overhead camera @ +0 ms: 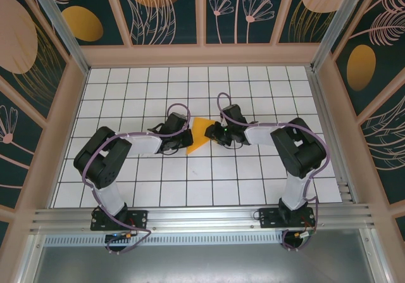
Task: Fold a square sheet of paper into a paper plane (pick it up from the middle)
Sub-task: Third fold the triangle at the center of the table.
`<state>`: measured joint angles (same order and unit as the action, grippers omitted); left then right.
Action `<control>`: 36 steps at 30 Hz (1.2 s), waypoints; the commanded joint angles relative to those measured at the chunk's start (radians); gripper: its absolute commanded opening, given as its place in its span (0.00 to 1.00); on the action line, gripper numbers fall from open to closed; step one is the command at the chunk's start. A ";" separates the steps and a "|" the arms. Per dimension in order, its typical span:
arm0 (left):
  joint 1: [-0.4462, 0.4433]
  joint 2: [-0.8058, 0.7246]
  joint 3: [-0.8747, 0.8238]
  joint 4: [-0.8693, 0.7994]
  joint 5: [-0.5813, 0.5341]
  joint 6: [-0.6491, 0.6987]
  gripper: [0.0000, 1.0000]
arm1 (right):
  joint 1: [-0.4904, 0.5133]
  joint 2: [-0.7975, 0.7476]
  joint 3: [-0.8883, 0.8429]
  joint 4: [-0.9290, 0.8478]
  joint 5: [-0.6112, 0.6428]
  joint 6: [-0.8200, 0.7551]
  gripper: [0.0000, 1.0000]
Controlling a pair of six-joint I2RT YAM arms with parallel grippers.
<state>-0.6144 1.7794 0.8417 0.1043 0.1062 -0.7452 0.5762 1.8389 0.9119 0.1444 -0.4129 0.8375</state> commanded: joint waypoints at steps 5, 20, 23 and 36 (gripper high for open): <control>0.004 0.028 0.003 -0.034 -0.008 -0.002 0.09 | 0.005 0.037 0.021 0.067 -0.005 0.066 0.27; 0.004 -0.139 0.038 -0.042 -0.030 0.053 0.43 | 0.006 -0.157 -0.086 0.036 0.214 0.190 0.00; 0.004 -0.181 0.030 -0.008 -0.040 0.076 0.53 | 0.022 -0.221 -0.109 -0.020 0.292 0.227 0.00; 0.004 -0.298 -0.238 0.517 0.168 0.310 0.76 | 0.075 -0.298 -0.125 -0.153 0.475 0.469 0.00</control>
<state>-0.6136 1.5040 0.6376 0.4526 0.2226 -0.5308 0.6434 1.5425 0.7895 0.0284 0.0174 1.2308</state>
